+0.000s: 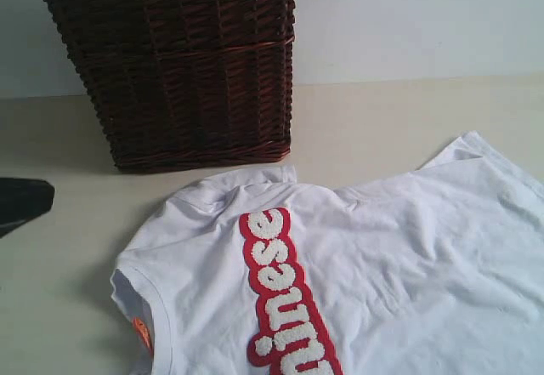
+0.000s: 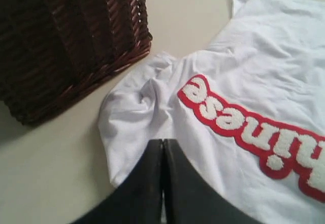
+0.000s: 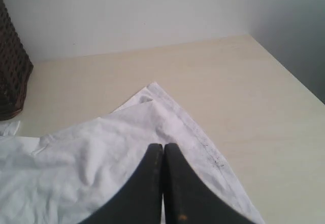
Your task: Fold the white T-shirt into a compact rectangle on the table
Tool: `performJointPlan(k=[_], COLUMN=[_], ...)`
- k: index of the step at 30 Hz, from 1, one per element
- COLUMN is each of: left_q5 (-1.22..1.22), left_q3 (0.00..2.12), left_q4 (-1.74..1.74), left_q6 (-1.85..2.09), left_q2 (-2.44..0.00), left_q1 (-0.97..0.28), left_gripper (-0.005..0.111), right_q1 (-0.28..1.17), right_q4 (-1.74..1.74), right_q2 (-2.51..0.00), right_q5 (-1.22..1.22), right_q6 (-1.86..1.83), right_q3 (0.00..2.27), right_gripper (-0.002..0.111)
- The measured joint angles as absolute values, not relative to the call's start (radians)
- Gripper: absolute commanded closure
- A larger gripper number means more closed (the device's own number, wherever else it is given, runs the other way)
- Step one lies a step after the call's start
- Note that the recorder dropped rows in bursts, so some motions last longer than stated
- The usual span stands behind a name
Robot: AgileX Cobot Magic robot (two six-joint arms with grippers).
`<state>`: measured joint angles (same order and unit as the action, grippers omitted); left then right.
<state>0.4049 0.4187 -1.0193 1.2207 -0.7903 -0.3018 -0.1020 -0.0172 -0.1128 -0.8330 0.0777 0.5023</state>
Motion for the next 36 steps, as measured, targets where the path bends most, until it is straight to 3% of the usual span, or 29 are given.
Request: performJointPlan(k=[21, 36], left_q5=[0.403, 0.395], left_q3=[0.327, 0.101], left_q4=[-1.019, -1.019], left_q6=[1.222, 1.222], left_q2=[-0.663, -0.231], left_q1=[-0.294, -0.221], left_gripper=[0.107, 0.107], right_q1=[-0.102, -0.102], right_q4=[-0.022, -0.022], right_q2=[-0.109, -0.109], right_q5=[-0.833, -0.833], right_q6=[0.100, 0.100], right_q3=[0.502, 0.502], right_gripper=[0.108, 0.108])
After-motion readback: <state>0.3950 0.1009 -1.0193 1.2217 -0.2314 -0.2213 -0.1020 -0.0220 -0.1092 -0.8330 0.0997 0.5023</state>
